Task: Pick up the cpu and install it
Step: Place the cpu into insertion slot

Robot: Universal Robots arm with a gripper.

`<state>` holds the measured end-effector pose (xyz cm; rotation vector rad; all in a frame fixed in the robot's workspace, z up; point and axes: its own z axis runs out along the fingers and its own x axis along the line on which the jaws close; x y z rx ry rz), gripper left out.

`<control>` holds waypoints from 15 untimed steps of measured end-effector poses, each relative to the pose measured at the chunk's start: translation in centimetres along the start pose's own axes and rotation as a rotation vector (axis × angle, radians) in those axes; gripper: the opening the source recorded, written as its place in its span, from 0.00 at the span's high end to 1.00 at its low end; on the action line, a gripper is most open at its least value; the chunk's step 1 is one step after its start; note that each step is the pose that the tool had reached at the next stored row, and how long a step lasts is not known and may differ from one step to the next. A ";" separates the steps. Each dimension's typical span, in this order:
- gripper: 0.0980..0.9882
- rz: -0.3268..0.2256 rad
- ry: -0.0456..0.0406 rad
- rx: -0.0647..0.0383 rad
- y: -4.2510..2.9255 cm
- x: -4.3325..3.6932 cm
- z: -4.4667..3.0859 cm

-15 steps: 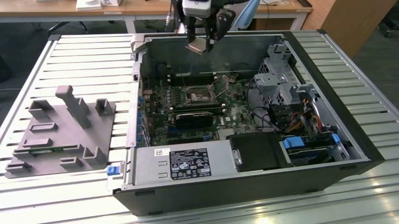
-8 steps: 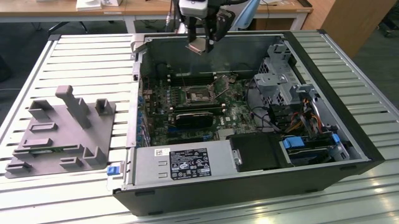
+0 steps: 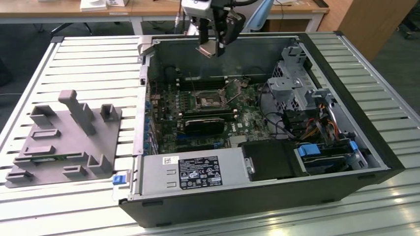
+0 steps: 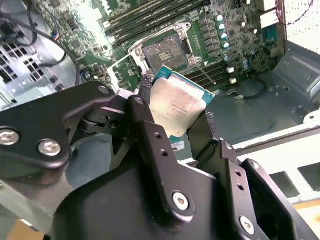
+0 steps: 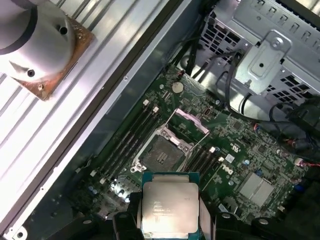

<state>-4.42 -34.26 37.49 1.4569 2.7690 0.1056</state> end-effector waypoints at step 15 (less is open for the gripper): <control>0.50 0.208 -0.0148 -0.004 0.02 0.02 0.05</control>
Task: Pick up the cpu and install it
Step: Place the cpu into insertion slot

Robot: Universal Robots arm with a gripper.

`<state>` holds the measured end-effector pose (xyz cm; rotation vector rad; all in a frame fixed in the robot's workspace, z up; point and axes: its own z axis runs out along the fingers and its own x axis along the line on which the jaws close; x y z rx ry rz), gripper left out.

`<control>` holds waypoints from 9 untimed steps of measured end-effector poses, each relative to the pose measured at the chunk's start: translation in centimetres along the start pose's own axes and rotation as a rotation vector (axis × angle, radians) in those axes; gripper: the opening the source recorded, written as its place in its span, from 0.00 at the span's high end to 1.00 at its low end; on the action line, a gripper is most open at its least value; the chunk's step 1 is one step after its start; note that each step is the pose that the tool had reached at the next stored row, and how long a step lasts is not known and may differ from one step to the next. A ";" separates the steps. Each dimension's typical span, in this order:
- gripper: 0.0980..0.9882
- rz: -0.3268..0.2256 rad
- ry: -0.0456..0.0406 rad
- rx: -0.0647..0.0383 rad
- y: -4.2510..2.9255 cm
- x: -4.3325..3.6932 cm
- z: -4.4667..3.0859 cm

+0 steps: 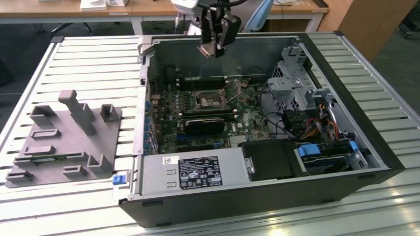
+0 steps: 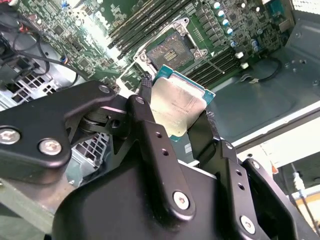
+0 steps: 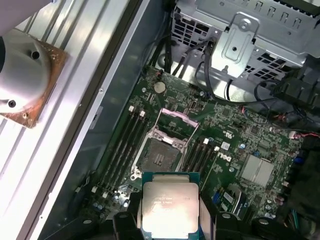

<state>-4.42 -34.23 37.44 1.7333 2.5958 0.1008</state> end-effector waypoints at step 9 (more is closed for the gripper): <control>0.50 0.075 -0.0051 -0.001 0.00 0.00 0.03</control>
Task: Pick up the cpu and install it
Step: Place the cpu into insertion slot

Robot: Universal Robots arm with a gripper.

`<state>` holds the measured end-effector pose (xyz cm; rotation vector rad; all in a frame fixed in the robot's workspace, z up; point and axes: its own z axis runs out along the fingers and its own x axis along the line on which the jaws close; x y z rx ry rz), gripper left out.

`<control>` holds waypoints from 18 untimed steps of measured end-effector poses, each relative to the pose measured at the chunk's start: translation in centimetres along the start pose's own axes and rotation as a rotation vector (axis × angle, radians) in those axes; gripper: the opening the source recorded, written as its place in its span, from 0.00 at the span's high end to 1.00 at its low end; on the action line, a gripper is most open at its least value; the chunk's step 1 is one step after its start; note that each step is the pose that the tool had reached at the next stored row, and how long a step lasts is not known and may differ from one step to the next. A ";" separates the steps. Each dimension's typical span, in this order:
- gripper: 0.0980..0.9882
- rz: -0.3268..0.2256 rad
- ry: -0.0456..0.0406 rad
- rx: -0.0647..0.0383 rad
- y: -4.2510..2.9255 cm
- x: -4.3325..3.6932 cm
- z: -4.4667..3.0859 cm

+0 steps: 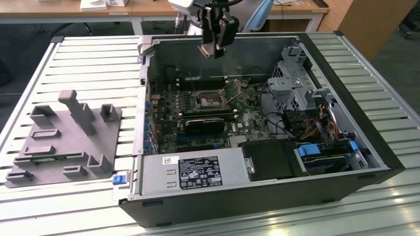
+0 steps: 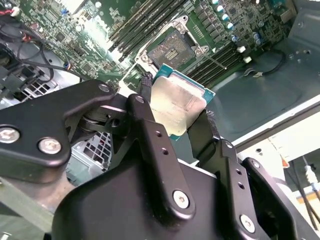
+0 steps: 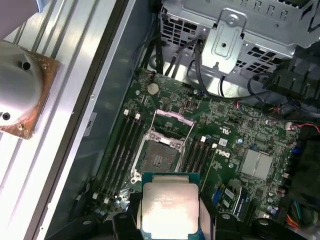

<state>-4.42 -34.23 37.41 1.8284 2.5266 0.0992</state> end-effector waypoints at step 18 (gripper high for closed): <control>0.50 0.141 -0.0091 -0.003 0.00 0.00 0.04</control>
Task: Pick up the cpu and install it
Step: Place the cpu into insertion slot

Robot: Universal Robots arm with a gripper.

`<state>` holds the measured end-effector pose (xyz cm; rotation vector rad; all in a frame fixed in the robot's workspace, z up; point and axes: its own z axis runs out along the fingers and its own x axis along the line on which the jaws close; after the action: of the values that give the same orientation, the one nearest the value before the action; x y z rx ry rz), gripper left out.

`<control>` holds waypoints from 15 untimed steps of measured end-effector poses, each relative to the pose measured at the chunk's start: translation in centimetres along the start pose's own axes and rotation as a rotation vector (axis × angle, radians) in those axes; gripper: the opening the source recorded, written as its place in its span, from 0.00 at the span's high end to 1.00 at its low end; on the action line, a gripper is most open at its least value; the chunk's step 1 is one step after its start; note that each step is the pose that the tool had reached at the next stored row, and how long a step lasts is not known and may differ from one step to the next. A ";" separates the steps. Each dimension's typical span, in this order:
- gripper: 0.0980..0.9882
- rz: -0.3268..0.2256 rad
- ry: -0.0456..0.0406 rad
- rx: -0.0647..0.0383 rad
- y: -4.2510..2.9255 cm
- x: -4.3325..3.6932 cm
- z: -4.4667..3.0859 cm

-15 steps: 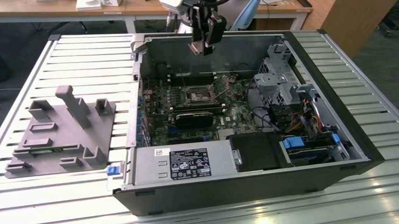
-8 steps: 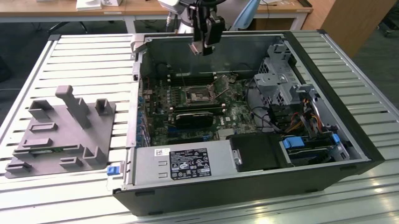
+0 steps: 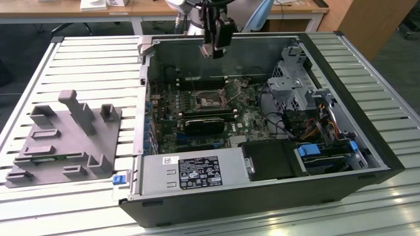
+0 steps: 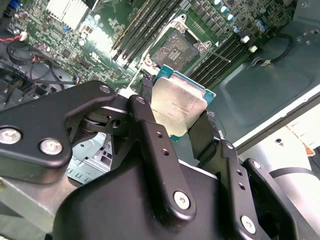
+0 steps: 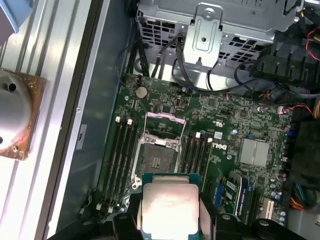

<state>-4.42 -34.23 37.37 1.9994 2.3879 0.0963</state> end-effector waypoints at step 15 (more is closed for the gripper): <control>0.50 0.103 -0.0066 -0.002 0.00 0.00 0.05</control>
<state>-4.42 -34.23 37.32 2.1178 2.2792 0.0940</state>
